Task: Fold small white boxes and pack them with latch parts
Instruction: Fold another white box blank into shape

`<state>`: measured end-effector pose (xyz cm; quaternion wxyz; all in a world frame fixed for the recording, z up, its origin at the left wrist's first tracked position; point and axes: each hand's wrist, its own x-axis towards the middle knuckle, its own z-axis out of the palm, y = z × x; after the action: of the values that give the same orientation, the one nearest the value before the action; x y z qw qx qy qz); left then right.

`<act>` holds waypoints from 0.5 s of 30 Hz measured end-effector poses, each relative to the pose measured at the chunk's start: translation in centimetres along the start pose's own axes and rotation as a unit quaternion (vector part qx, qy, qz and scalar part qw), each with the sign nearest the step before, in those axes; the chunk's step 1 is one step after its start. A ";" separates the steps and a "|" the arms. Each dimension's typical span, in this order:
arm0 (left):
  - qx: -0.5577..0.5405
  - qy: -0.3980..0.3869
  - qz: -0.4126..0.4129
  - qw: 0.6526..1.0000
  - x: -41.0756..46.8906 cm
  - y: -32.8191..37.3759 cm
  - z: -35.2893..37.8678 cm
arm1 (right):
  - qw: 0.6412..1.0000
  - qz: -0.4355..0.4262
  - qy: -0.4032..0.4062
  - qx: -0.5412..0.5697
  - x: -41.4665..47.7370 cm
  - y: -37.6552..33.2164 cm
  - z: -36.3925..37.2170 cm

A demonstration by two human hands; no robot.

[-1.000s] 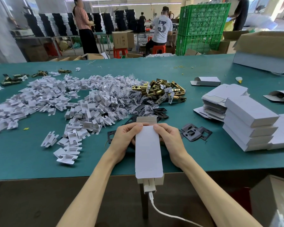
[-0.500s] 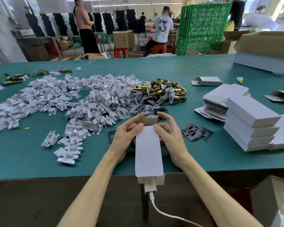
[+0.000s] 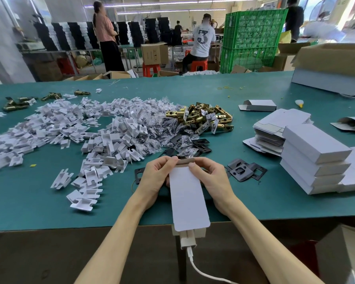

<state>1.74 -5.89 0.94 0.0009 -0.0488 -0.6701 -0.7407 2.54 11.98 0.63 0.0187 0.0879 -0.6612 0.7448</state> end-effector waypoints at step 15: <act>-0.033 0.047 -0.017 0.998 0.2 -0.5 -0.1 | 0.998 0.058 -0.012 0.029 -0.1 -0.7 0.3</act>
<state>1.46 -5.96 0.44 0.0177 -0.0024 -0.6454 -0.7636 2.78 11.82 1.31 -0.0347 0.0586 -0.6432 0.7627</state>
